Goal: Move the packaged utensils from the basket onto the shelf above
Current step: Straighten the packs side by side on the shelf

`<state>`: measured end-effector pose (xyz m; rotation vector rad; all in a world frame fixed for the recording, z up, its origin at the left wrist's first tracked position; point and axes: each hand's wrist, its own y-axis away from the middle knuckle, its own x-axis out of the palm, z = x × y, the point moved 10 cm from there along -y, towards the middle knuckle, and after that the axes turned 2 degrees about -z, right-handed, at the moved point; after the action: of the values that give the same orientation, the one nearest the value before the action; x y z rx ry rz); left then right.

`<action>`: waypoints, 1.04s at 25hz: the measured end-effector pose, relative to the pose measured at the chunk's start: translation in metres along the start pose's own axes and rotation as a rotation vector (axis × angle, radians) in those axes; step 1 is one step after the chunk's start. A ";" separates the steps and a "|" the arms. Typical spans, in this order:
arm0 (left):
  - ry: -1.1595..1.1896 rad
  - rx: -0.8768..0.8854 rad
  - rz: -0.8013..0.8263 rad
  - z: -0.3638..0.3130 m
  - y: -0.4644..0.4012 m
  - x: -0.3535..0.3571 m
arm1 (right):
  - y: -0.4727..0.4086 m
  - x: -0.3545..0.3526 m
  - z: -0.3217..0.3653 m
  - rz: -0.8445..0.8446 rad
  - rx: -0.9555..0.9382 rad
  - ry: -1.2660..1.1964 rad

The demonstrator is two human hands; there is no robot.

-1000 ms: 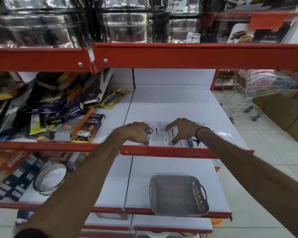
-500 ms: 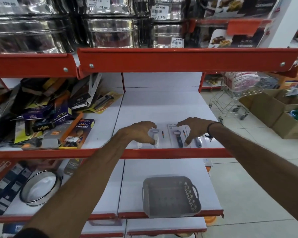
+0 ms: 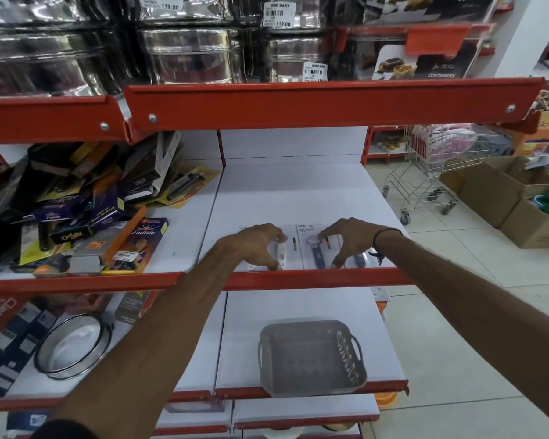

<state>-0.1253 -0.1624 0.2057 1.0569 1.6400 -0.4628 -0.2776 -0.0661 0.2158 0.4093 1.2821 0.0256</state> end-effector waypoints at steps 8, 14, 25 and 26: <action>0.014 -0.022 -0.010 0.003 -0.002 0.001 | -0.009 0.004 0.002 -0.003 -0.008 0.013; 0.059 -0.039 -0.028 0.008 0.000 0.002 | -0.015 0.004 -0.001 -0.005 -0.004 0.043; 0.030 -0.044 -0.031 0.007 0.002 0.002 | -0.015 0.005 0.004 -0.019 -0.006 -0.009; 0.031 -0.043 -0.032 0.007 0.002 0.002 | -0.015 0.005 0.003 -0.022 -0.005 -0.013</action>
<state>-0.1200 -0.1659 0.2017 1.0116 1.6886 -0.4320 -0.2759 -0.0794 0.2073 0.3910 1.2736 0.0079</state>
